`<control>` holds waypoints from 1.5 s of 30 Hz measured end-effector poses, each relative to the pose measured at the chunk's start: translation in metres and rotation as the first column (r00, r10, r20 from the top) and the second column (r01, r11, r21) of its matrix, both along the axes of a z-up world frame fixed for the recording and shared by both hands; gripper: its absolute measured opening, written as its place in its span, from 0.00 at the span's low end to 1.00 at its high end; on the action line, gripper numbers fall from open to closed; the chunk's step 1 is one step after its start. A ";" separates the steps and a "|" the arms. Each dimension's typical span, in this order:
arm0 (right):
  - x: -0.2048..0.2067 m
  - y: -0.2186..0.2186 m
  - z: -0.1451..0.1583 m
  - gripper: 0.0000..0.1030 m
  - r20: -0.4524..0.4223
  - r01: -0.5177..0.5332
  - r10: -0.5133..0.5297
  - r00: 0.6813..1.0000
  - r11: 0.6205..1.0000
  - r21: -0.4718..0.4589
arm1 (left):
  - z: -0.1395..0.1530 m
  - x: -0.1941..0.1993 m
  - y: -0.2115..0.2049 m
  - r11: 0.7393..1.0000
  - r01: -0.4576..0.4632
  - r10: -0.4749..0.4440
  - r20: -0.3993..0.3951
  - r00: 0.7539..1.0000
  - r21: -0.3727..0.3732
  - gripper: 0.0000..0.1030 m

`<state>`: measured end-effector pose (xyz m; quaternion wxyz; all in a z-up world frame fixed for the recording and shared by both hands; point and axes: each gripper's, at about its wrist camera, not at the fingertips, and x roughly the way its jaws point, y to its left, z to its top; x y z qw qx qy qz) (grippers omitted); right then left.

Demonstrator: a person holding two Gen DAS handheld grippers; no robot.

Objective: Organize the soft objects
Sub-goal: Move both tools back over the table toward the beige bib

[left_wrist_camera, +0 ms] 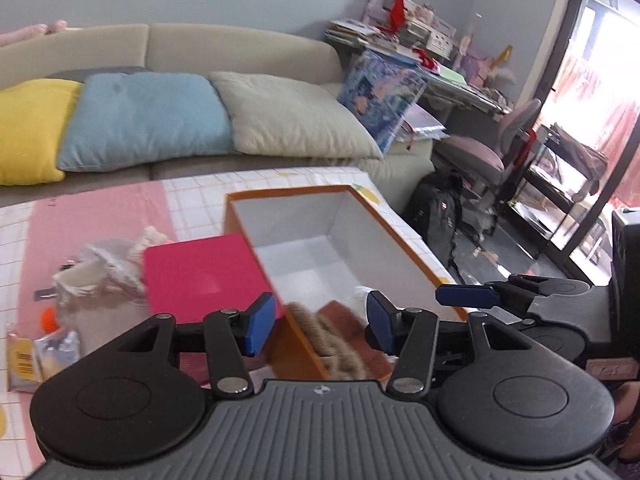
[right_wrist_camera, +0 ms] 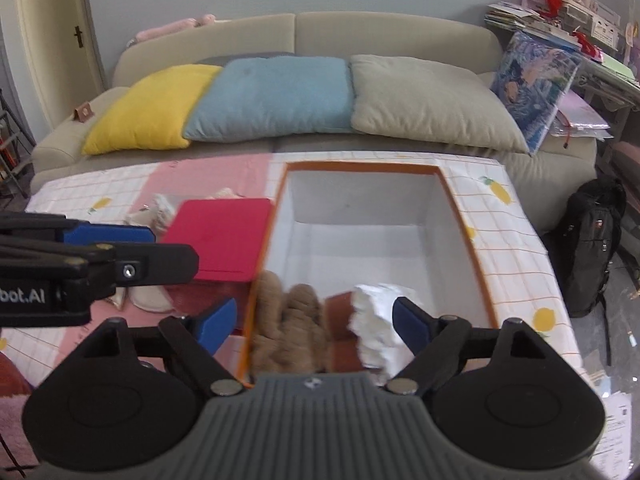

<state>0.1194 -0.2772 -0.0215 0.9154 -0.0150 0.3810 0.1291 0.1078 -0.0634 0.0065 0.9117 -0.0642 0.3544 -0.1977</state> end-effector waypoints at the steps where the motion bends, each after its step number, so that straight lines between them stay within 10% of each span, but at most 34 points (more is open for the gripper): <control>1: -0.001 0.008 0.000 0.81 -0.002 -0.011 0.011 1.000 1.000 0.018 | -0.002 -0.003 0.009 1.000 -0.018 0.018 0.005 1.000 0.003 0.60; 23: 0.008 0.190 -0.040 0.64 -0.045 -0.424 0.421 0.906 0.898 -0.117 | -0.063 -0.034 0.182 0.914 -0.401 0.405 -0.114 0.907 0.059 0.60; 32: 0.039 0.216 -0.059 0.60 -0.073 -0.455 0.450 0.890 0.870 -0.191 | -0.080 -0.005 0.193 0.912 -0.389 0.403 -0.113 0.908 0.126 0.65; 45: 0.119 0.244 -0.069 0.53 -0.037 -0.498 0.518 0.854 0.797 -0.340 | -0.100 0.059 0.181 0.937 -0.070 0.091 -0.046 0.995 0.342 0.71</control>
